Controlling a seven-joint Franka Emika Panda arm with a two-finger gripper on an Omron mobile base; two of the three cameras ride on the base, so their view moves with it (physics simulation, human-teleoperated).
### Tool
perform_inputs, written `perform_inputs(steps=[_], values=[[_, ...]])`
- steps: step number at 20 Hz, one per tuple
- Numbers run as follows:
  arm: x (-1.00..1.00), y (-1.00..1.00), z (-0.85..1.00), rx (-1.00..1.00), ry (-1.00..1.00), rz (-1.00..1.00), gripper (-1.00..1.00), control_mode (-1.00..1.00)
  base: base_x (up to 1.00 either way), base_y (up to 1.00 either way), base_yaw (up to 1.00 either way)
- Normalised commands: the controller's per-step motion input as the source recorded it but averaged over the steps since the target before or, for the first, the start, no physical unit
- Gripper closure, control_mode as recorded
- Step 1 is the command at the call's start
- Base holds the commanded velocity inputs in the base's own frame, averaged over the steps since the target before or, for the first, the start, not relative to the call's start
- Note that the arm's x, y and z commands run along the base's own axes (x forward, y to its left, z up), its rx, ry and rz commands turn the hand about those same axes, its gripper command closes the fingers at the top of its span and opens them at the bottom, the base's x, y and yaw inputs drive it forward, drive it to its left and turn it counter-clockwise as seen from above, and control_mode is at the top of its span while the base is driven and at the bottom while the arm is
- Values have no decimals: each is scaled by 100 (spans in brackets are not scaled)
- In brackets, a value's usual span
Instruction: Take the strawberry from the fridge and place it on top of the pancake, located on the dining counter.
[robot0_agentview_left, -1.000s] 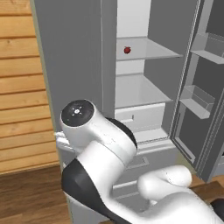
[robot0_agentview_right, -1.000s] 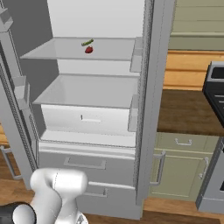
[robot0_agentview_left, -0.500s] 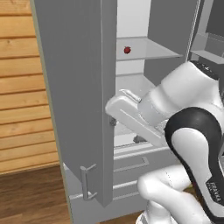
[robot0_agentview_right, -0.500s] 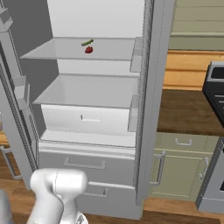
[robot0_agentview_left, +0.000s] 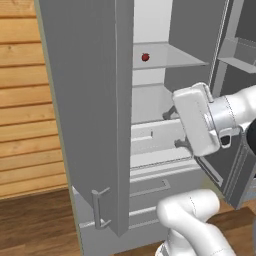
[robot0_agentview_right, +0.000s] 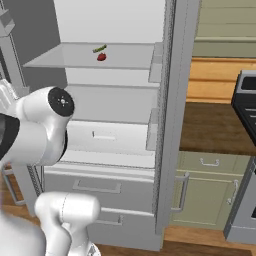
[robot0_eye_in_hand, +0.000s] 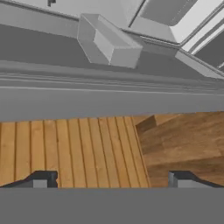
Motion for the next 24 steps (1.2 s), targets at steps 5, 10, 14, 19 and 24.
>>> perform_inputs(steps=[5, 10, 14, 19, 24], values=[[69, -3, 0, 0, -4, -6, -100, -100, 0, 0, 0], [99, -17, -15, 2, 0, -12, -100, -100, 0, 0, 0], [87, -4, -41, 1, 0, -7, -100, -100, 0, 0, 0], [66, 33, -44, 0, 0, -1, -100, -100, 0, 0, 0], [35, 60, -22, 0, -4, 0, -100, -100, 0, 0, 0]])
